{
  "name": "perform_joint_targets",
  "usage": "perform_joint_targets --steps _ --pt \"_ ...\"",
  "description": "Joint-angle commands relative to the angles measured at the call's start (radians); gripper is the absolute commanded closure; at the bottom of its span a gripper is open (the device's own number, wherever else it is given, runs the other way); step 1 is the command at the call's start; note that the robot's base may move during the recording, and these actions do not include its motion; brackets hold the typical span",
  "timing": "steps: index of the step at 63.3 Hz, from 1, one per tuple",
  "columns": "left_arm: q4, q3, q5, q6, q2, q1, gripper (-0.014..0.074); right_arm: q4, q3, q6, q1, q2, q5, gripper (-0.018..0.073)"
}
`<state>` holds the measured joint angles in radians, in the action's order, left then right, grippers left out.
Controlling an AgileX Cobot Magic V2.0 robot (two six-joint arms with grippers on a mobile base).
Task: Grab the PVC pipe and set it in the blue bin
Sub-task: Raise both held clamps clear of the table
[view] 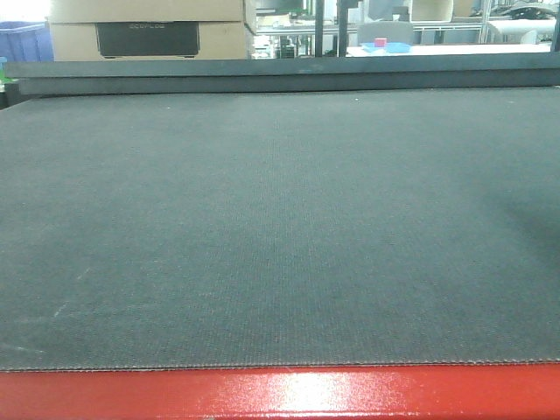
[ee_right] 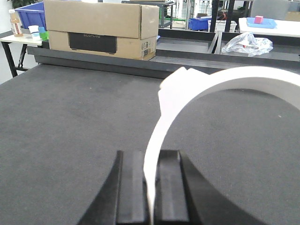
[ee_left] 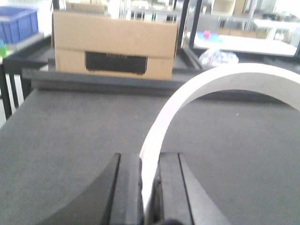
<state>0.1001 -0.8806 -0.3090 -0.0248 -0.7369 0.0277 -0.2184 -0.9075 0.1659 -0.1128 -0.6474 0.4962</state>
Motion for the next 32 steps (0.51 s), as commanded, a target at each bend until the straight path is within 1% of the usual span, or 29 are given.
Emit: perform_joint_targets --steps 1,9,32 --pt "0.002 0.007 -0.017 0.004 0.051 0.001 0.0707 0.011 0.003 0.003 -0.001 0.015 -0.01 0.0728" --pt "0.002 0.009 -0.063 0.004 0.081 0.001 0.0707 0.011 0.003 0.003 -0.001 0.022 -0.006 0.0728" --pt "0.002 0.009 -0.067 0.004 0.089 -0.005 0.0707 0.011 0.003 0.003 -0.001 0.022 0.005 0.0728"
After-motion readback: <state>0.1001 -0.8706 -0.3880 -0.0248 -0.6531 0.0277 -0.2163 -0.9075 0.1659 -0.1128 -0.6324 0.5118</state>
